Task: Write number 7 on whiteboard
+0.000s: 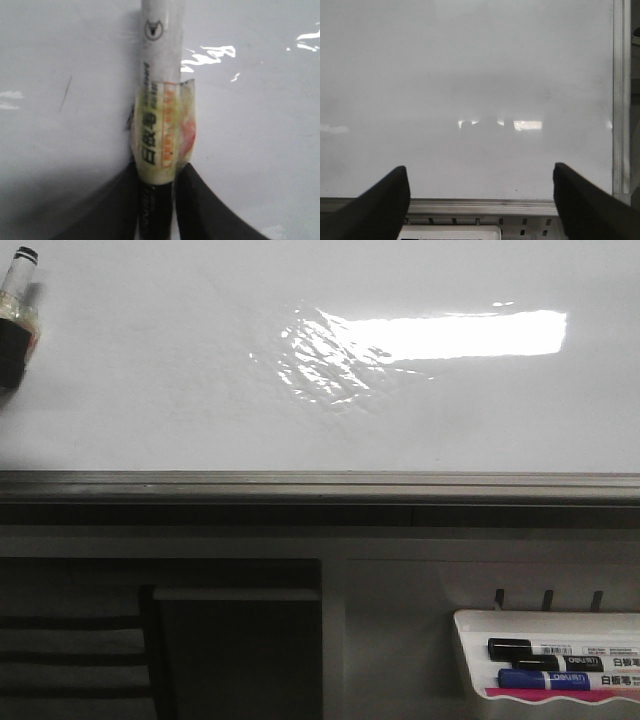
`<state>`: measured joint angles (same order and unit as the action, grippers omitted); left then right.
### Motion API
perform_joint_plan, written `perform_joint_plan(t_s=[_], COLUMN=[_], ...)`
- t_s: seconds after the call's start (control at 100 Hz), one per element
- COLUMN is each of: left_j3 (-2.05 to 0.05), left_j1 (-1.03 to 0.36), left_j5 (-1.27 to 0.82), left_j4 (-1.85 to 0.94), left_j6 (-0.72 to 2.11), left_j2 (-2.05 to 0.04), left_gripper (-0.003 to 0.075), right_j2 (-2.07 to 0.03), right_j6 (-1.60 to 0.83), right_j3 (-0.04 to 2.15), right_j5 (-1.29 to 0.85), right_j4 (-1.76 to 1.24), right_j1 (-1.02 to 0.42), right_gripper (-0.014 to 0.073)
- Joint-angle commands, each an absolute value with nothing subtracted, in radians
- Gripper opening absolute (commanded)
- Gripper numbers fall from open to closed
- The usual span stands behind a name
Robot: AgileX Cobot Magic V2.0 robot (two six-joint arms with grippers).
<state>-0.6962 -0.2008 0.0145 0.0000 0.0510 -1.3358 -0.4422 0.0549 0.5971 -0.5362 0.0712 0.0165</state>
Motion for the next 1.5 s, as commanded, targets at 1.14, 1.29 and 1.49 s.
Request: perform_joint_plan(t_s=[1.14, 1.29, 1.49], left_j3=[-1.017, -1.047, -1.114], left_j1=[-0.558, -0.677, -0.801], left_j5=[-0.827, -0.831, -0.828], left_j4=[-0.09, -0.165, -0.216], left_j6=[0.464, 0.575, 0.68], left_j2=[-1.18, -1.23, -1.314], left_gripper=[-0.002, -0.002, -0.002], right_j2=[-1.024, -1.102, -1.154], right_j6=[-0.701, -0.934, -1.166], right_j3=[1.058, 1.07, 1.07], right_j5=[-1.013, -0.993, -0.969], right_j4=[-0.503, -0.621, -0.762], right_j1=[-0.157, -0.271, -0.359], right_gripper=[0.0531, 0.0531, 0.0531])
